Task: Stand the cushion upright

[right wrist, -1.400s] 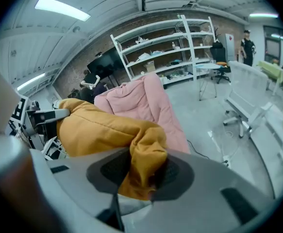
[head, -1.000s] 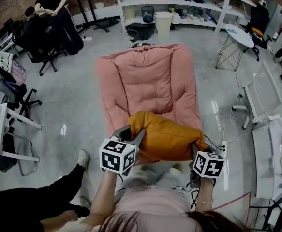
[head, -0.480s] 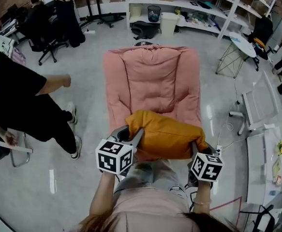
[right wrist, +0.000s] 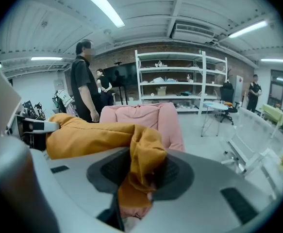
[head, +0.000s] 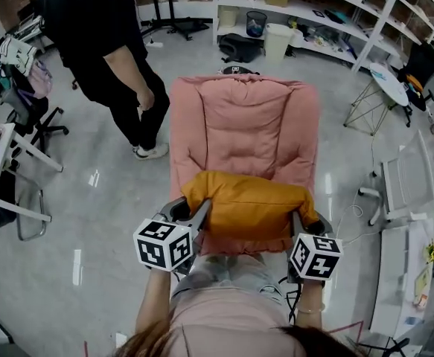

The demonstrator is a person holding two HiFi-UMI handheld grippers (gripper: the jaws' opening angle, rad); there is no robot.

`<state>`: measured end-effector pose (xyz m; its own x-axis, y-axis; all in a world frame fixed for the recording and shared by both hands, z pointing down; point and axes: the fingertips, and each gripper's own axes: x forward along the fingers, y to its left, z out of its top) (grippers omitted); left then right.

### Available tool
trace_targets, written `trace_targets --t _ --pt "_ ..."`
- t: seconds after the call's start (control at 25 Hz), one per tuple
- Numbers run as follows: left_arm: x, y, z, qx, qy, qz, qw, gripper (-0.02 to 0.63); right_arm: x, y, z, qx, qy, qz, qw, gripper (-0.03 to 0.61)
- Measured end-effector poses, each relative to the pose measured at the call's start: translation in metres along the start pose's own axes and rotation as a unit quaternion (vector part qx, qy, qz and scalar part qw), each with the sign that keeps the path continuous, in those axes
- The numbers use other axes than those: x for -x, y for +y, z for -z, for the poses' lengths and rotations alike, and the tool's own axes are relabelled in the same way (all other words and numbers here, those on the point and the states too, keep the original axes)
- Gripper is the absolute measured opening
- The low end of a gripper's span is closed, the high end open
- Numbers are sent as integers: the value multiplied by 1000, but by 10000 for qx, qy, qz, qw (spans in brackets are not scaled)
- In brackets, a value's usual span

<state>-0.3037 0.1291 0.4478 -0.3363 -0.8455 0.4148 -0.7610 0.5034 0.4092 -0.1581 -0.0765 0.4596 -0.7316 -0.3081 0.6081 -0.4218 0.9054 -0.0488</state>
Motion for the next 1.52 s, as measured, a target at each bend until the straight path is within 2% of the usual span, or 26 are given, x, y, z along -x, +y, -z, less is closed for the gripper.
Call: trace_targets --t 0.64,1.52 --pt "-50 13 -57 148 -338 -624 9974 110 -63 -23 -77 117 -234 -700 9972 132" --pt "-131 33 -117 149 -317 -982 9946 109 -144 -60 -137 -197 -213 -1051 9940 130"
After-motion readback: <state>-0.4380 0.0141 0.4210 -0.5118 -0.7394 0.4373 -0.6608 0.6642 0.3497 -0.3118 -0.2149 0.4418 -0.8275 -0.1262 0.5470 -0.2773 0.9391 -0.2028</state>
